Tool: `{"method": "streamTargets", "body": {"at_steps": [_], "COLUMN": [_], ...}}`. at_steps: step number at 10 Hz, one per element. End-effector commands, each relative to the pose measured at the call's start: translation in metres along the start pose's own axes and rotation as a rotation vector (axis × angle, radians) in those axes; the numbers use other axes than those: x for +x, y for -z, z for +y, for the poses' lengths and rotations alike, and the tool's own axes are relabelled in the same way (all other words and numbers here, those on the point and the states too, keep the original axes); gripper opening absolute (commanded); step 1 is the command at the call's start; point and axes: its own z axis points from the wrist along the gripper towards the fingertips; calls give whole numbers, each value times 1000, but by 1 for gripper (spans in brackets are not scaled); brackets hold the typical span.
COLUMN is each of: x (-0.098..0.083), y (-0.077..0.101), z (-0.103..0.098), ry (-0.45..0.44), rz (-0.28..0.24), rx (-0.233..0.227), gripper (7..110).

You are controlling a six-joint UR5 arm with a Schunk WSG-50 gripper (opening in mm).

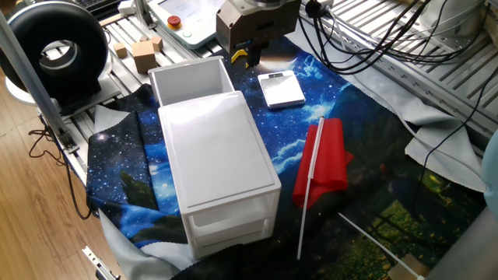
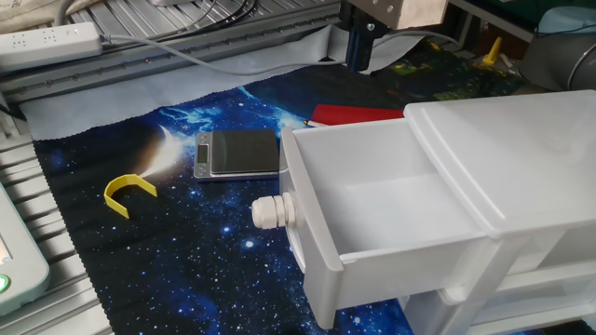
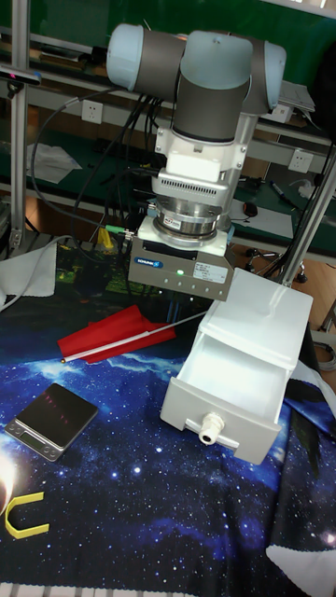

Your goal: Use the gripper to push and close the drawer

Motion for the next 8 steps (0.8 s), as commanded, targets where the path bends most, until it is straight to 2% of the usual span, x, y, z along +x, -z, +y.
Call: {"method": "streamTargets", "body": {"at_steps": [1,8], "x": [0,1], "y": [1,1], "z": [1,5], "ry": [-4,-8], "rz": [1,3], "rx": [-8,-21], "gripper": [7,7]}}
